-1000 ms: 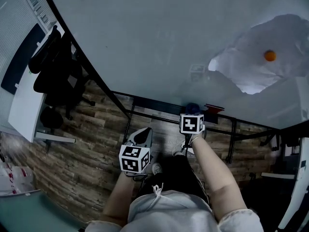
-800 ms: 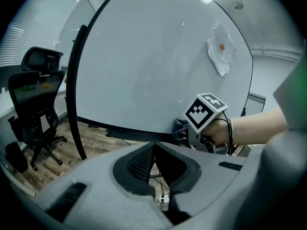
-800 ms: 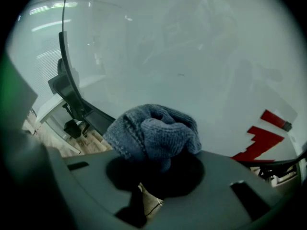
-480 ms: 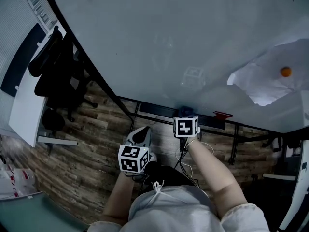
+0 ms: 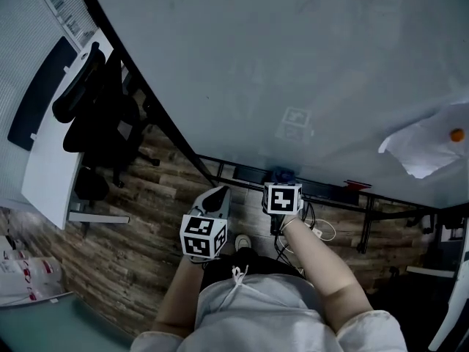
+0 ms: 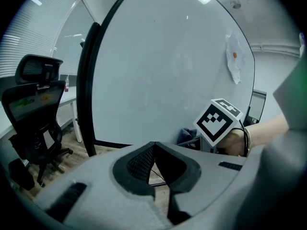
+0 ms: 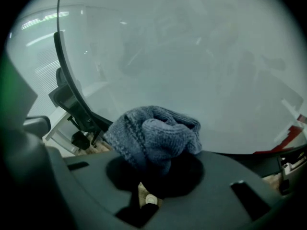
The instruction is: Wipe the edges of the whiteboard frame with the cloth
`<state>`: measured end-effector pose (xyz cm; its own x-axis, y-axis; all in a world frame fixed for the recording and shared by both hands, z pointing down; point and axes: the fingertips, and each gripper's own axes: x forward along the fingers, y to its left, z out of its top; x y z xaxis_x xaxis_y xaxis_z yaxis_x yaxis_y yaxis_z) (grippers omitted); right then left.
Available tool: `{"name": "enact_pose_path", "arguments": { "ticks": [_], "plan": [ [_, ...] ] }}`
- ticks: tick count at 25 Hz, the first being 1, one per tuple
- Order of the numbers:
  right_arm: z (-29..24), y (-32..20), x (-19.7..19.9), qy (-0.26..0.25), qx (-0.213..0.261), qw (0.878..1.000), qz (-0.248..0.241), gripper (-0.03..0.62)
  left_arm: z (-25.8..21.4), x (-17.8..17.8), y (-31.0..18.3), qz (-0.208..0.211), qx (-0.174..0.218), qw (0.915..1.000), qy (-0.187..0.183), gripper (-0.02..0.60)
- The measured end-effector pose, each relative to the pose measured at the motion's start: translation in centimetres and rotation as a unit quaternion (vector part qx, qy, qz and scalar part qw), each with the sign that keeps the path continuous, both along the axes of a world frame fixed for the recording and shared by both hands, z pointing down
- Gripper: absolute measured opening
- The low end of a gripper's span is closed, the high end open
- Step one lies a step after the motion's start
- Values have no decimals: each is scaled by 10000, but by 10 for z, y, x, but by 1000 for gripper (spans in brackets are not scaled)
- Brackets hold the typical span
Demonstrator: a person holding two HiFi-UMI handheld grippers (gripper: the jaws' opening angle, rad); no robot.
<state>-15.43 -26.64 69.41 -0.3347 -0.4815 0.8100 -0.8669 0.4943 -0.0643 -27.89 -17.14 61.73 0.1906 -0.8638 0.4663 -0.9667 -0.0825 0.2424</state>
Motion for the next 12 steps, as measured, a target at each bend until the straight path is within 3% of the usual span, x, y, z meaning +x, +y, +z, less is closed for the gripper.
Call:
{"name": "enact_pose_path", "arguments": {
  "ticks": [4,8,12],
  "plan": [
    [-1,0,-17,-67,78,9999,24,77,-6,-25,6,-77,50,9999,-54,18],
    [-4,11,-57,-299,-1,9988,-387,75,-16,-59,6,-259,135,9996,-39,18],
    [-6,12,-83,-248,69,9994,-245,75,-22,-83,5,-141,208,9996,-165,18]
  ]
}}
